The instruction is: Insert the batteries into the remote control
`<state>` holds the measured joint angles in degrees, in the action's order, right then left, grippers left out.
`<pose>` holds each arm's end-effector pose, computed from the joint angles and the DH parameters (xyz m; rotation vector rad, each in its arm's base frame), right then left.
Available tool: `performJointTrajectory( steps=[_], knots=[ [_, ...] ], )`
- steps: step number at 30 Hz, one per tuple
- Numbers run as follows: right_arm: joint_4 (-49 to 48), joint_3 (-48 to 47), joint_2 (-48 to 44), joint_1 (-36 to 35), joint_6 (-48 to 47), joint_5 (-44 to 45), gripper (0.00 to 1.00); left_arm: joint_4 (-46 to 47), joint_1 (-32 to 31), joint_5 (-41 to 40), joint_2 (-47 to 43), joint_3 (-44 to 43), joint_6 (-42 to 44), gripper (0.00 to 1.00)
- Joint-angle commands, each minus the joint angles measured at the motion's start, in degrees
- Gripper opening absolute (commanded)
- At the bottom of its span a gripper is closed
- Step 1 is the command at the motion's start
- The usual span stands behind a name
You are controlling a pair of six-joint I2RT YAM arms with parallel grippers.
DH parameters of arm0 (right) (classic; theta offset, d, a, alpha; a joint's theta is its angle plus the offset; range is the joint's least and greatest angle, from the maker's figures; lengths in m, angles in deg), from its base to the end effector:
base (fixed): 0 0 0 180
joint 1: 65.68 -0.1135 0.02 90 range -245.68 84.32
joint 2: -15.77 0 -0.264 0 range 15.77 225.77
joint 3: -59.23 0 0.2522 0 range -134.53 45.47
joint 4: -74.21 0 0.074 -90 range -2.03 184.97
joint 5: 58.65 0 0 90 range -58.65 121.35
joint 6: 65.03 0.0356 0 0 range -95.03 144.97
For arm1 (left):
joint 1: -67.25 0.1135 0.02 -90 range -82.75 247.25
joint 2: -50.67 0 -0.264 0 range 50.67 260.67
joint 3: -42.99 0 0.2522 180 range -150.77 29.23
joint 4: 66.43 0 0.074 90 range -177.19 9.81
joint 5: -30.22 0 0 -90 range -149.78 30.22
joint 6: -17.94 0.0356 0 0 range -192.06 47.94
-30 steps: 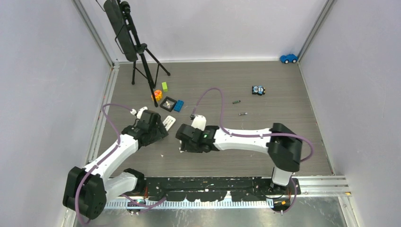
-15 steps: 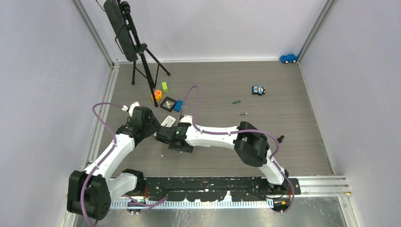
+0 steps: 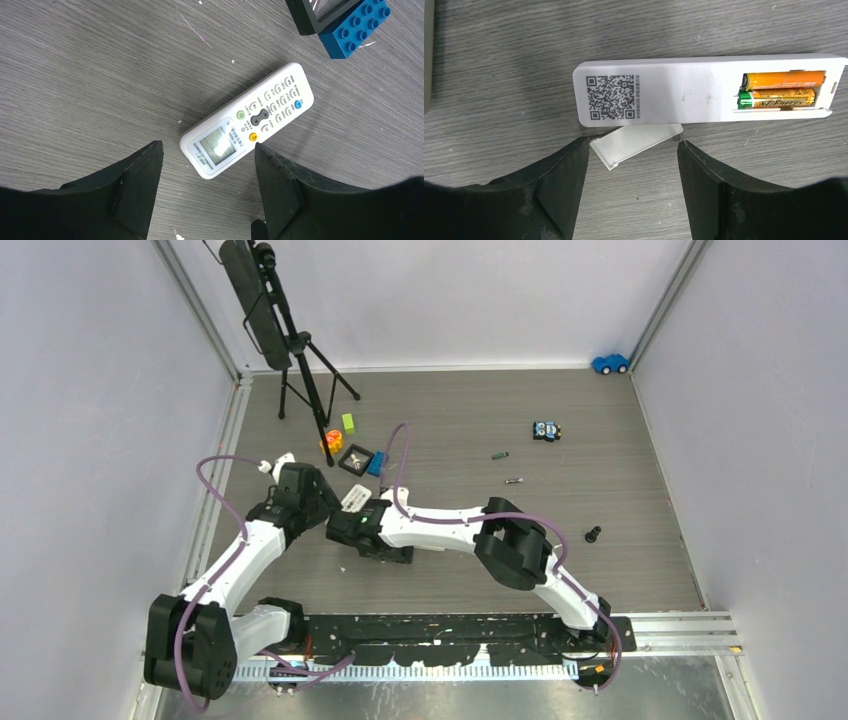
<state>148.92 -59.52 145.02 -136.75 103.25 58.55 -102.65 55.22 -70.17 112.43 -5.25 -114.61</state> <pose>0.1594 0.4146 0.1667 0.1942 2.6545 -0.0628 0.2075 -0.0376 0.2039 -0.7176 2.3226 -0.2120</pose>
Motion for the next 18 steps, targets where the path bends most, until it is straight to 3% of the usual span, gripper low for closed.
performJointTrajectory(
  steps=[1,7,12,18],
  knots=[
    [1.21,-1.58,0.65,0.84,3.99,2.71,0.71,3.4,0.77,0.66,0.06,-0.03,1.18,0.69],
    [0.79,1.72,-0.21,1.22,6.05,1.54,0.7,3.65,0.77,1.29,0.08,0.12,1.26,0.69],
    [-1.07,8.4,-4.54,1.46,4.7,-0.59,0.58,3.69,0.8,2.27,-0.12,-0.01,1.39,0.69],
    [-3.4,13.86,-8.98,1.86,-5.17,-8.25,0.54,4.11,0.86,3.85,-0.32,0.11,1.41,0.68]
  ],
)
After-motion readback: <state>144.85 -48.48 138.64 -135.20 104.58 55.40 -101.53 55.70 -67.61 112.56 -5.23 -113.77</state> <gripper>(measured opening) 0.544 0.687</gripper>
